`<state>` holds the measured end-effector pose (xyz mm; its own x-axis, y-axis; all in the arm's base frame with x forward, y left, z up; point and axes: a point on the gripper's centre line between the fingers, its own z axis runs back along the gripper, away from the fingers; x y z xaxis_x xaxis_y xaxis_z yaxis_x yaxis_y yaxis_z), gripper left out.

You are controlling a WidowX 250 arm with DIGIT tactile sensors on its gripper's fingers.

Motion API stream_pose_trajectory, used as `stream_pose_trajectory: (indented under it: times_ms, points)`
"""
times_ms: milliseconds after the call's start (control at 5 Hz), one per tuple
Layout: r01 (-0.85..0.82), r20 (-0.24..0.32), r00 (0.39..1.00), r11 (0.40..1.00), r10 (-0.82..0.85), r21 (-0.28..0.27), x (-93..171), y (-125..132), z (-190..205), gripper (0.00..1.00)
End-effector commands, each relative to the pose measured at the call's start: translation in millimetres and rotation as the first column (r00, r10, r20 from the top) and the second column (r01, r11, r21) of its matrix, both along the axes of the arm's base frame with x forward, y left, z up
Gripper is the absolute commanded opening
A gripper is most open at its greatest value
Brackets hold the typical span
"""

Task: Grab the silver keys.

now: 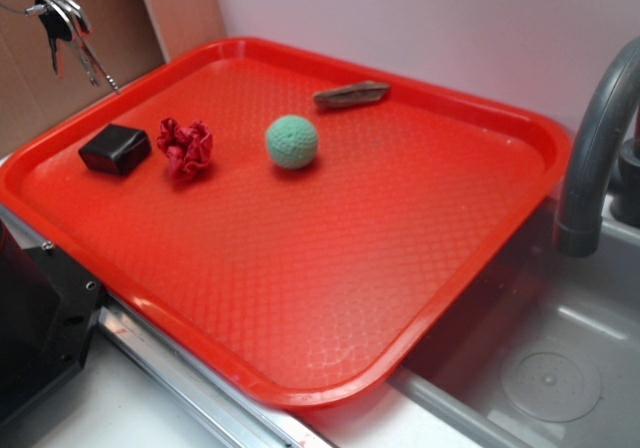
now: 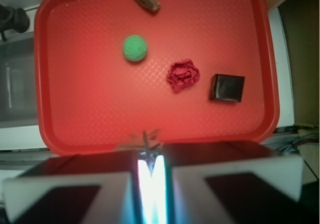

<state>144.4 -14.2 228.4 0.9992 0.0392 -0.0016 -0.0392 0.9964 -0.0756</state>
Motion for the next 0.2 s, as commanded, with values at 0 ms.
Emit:
stream_pose_trajectory:
  times_ms: [0]
  points:
    - [-0.007,0.022,1.0,1.0,0.007,-0.01,-5.7,6.1,5.8,0.0]
